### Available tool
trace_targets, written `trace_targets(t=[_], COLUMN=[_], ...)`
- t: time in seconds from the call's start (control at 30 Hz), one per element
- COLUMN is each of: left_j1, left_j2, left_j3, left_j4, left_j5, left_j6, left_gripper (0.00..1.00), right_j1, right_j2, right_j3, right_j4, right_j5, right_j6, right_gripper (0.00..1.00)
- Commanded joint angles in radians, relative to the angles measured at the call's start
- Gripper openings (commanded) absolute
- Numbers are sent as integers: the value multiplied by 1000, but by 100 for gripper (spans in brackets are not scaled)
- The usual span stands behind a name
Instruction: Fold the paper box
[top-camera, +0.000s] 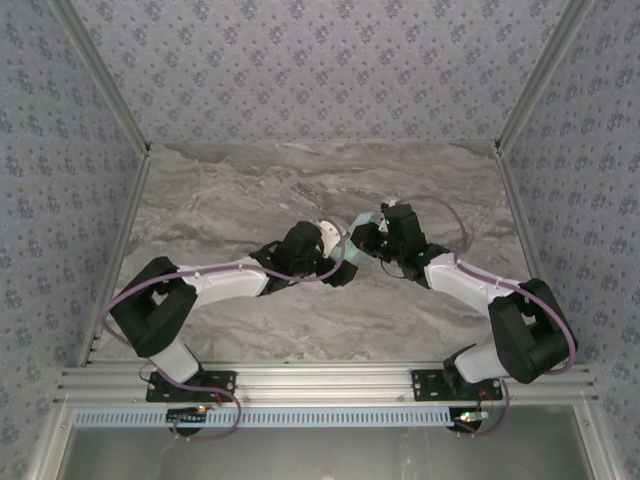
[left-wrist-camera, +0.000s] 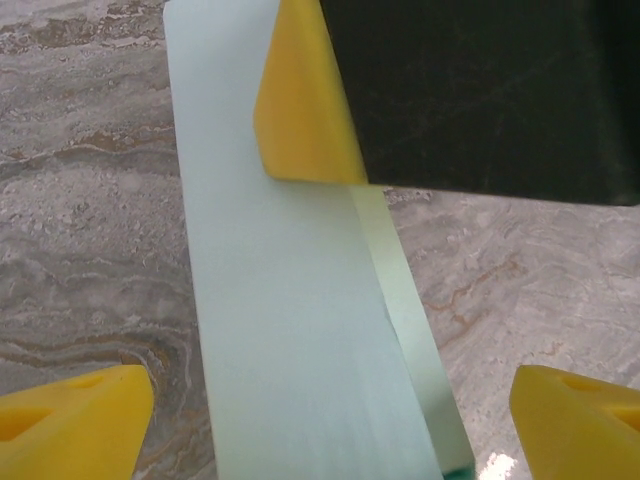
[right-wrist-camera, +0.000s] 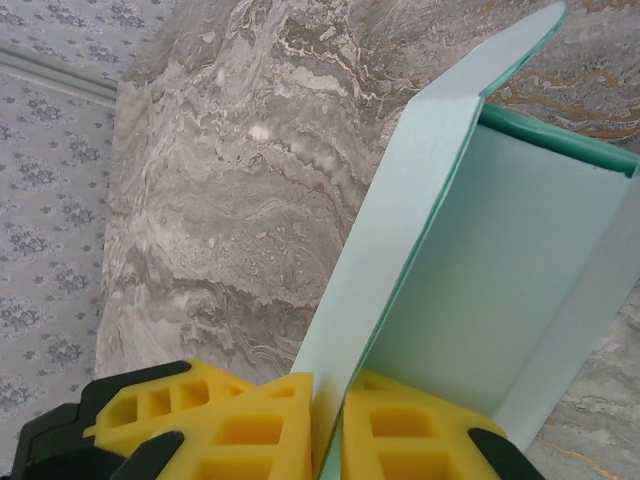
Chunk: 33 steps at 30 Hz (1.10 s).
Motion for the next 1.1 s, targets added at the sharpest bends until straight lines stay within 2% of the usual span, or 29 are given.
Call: trace_targets(t=[0.0, 0.07, 0.4, 0.53, 0.63, 0.83, 0.97, 1.07], left_j1=[-7, -7, -6, -4, -1, 29, 68, 108], left_j2=[33, 50, 65, 55, 49, 9, -41, -88], left_j3=[35, 40, 29, 25, 25, 0, -17, -30], left_j4=[28, 31, 72, 68, 52, 29, -3, -19], left_j5=[-7, -9, -10, -10, -11, 1, 38, 95], left_j6=[25, 30, 20, 23, 35, 71, 108, 146], left_gripper=[89, 87, 59, 53, 48, 36, 32, 31], right_j1=[2, 2, -3, -6, -7, -15, -21, -28], right_j2=[25, 22, 1, -22, -49, -171, -257, -283], right_j3=[-19, -19, -19, -10, -2, 27, 57, 102], right_j4=[-87, -90, -98, -114, -127, -222, -307, -376], right_j5=[39, 42, 45, 49, 50, 99, 119, 131], right_j6=[-37, -36, -41, -58, -77, -188, -338, -477], right_gripper=[14, 14, 14, 17, 22, 43, 53, 57])
